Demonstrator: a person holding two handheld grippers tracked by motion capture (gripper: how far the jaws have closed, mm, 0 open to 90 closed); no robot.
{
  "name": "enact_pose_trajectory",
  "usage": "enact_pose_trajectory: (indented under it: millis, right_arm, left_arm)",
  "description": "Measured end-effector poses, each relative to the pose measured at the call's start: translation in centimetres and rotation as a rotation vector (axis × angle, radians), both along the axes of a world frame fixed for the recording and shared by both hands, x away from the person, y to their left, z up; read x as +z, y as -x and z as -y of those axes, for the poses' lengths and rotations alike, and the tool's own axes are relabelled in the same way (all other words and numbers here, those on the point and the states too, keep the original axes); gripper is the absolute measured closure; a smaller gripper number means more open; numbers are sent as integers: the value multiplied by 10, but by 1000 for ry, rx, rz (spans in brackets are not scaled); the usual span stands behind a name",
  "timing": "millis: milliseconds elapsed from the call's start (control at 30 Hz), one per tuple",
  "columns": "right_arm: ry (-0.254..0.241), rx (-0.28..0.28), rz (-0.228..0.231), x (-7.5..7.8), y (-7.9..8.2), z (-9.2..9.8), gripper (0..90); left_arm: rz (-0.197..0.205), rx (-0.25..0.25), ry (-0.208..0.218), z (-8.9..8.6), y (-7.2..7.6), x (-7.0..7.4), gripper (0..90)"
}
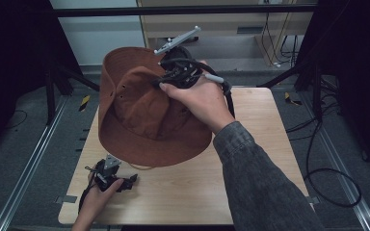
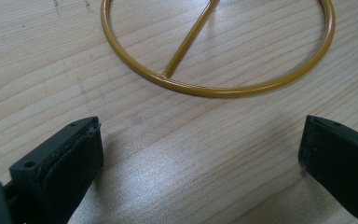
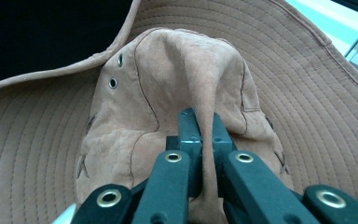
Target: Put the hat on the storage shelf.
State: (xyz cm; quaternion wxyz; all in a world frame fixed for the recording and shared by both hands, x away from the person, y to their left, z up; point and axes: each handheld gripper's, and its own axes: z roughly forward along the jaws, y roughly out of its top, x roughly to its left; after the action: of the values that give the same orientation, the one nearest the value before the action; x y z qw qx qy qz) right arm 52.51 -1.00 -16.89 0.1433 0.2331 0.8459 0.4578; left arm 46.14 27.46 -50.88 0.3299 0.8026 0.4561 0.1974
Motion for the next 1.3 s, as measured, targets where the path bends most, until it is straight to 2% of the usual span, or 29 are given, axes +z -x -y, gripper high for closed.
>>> enact_pose_trajectory:
  millis: [433,833,1300]
  right_arm:
    - [-1,8,-3,-2,-5,-19,890]
    - [-3,10,-17,-15,-17,-38,891]
    - [-10,-5,-27,-21,-28,-49,890]
  left_arm:
    - [-1,-6,-6,-1,0,0,0]
    - [-6,-11,-12,-1,1,1,0]
    - [-6,-13,-14,-1,1,1,0]
